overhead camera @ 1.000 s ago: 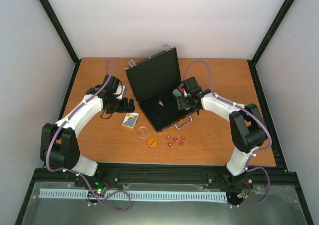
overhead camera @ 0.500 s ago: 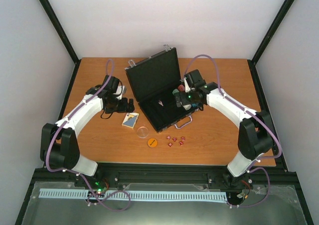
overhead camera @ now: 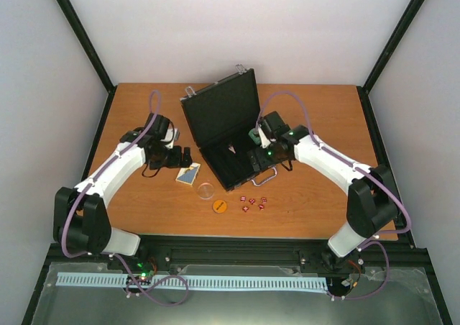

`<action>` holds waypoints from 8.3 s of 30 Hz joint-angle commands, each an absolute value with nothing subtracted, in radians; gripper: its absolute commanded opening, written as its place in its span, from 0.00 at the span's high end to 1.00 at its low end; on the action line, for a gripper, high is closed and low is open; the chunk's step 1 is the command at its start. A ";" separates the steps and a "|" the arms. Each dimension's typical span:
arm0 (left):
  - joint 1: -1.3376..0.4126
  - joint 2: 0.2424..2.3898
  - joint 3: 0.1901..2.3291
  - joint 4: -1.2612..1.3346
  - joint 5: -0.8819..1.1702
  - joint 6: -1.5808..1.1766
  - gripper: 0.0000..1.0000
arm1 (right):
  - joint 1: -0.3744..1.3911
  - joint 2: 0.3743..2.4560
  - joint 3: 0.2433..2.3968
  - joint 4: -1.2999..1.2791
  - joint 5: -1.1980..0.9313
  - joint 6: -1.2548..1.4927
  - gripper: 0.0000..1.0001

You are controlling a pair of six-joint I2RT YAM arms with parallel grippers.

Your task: Pack up texas hold em set

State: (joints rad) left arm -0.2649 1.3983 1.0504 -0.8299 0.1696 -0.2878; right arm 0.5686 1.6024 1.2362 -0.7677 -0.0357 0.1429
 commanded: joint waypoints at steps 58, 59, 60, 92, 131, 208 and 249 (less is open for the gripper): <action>-0.449 1.709 1.020 -0.501 -0.117 0.002 0.07 | 0.533 1.620 1.463 -0.990 -0.123 0.163 0.00; -0.449 1.718 1.021 -0.511 -0.112 0.000 0.08 | 0.533 1.620 1.461 -0.993 -0.123 0.162 0.00; -0.449 1.726 1.020 -0.515 -0.107 -0.003 0.08 | 0.533 1.619 1.459 -0.996 -0.122 0.159 0.00; -0.449 1.519 1.206 -0.774 -0.040 -0.083 0.76 | 0.532 1.637 1.403 -0.983 -0.079 0.169 0.01; -0.612 2.241 1.897 -0.611 0.099 0.328 0.67 | 0.288 1.640 1.344 -0.815 0.124 0.186 0.00; -0.580 2.235 1.833 -0.907 -0.270 -0.217 0.00 | 0.285 1.577 1.270 -0.802 -0.207 0.148 0.05; -0.449 1.614 1.318 -0.966 -0.083 -0.223 0.00 | 0.772 1.679 1.233 -0.952 -0.131 0.132 0.33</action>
